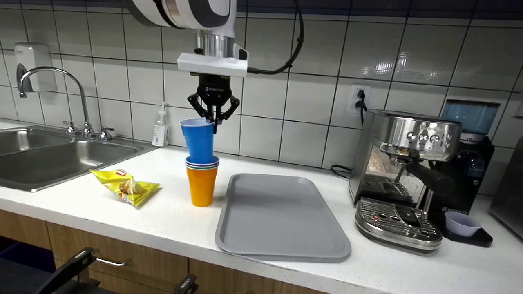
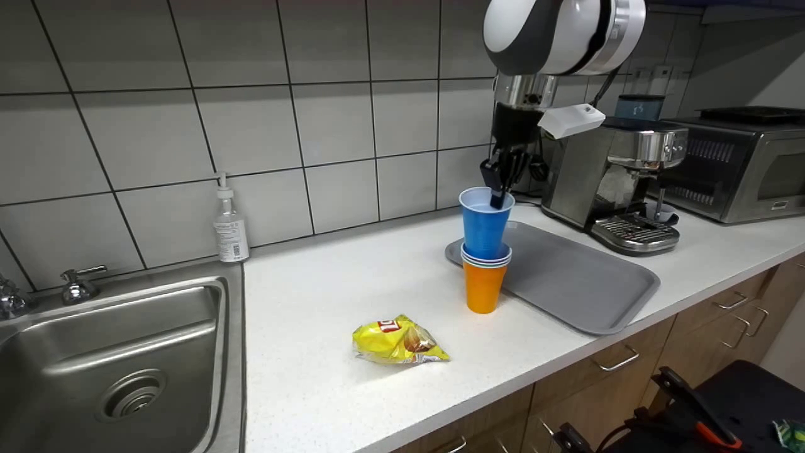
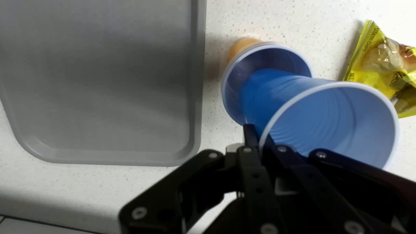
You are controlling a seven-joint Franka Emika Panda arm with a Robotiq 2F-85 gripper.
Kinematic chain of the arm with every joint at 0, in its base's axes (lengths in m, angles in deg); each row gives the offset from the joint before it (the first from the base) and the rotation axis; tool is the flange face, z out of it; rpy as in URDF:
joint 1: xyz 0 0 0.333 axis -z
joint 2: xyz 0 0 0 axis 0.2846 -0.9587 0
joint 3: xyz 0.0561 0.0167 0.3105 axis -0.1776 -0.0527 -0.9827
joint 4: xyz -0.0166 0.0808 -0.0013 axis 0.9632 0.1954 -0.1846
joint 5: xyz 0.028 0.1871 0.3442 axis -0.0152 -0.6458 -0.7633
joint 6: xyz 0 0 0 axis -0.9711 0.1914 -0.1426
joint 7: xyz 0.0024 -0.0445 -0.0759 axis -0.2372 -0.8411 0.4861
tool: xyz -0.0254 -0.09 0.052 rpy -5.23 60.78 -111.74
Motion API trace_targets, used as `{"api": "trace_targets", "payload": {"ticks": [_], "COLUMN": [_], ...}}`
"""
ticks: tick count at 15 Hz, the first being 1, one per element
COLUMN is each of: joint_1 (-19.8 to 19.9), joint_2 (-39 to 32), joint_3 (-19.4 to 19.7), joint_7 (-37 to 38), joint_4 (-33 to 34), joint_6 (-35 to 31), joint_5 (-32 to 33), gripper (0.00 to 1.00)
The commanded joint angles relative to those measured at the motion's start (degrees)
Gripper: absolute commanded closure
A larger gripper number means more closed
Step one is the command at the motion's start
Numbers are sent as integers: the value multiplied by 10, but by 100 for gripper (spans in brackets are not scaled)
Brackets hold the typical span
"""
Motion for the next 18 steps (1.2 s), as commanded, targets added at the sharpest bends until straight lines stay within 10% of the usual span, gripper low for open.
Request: {"api": "trace_targets", "payload": {"ticks": [1,18], "joint_1": [14,26], "joint_2": [0,-18], "joint_3": [-9,-8], "joint_7": [6,7], "joint_4": [6,7], "joint_6": [27,37], "joint_5": [-3,-23], "gripper": [99,99]}}
